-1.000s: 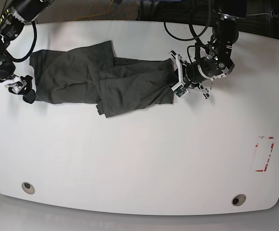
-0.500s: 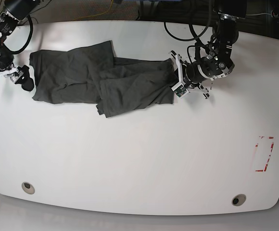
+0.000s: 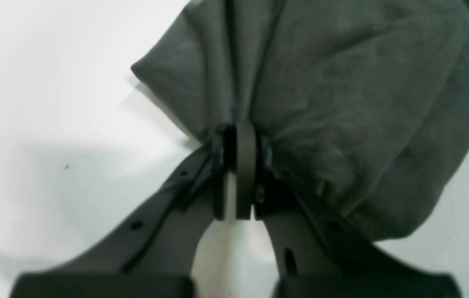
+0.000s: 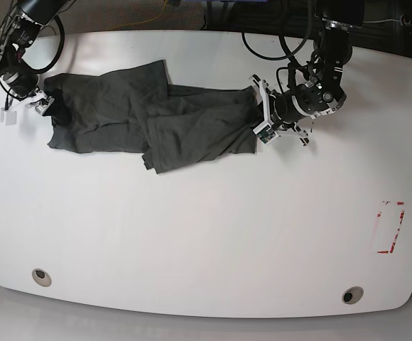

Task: Layout the t-shirt on the table in an organized manner, then fold the t-shirt properly
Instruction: 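Release the right gripper and move it to the strip's other end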

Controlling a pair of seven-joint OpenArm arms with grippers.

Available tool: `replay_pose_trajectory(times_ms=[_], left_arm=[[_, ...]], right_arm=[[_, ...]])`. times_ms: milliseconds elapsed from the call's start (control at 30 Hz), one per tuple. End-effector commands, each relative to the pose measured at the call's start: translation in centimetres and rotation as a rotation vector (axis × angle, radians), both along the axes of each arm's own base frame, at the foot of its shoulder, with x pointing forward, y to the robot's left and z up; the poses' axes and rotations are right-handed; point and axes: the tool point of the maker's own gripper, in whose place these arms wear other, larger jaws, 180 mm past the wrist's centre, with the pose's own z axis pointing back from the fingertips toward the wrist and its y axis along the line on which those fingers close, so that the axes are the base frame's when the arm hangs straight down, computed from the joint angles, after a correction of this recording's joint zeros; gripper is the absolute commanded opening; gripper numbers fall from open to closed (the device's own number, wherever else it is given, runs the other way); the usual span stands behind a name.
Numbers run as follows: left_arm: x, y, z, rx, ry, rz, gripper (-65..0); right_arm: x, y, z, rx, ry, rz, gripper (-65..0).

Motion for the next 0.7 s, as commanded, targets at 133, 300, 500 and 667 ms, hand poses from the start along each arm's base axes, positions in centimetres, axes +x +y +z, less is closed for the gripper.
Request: replay_pose_trajectory(times_ms=[133, 300, 500, 667], left_arm=[[0.0, 0.7, -0.2, 0.039, 0.006, -0.001, -62.7], [0.0, 0.7, -0.2, 0.039, 0.006, -0.001, -62.7], [0.0, 0.7, -0.2, 0.039, 0.006, -0.001, -62.7], [0.0, 1.3, -0.3, 0.053, 0.005, -0.001, -62.7]], right_arm=[[1.4, 1.6, 0.9, -0.008, -0.041, 0.062, -4.9], [2.1, 3.0, 1.6, -0.017, -0.067, 0.098, -4.9], [2.2, 4.2, 1.3, -0.006, -0.062, 0.131, -5.0], [2.2, 5.0, 1.0, 0.011, -0.061, 0.129, -7.1]])
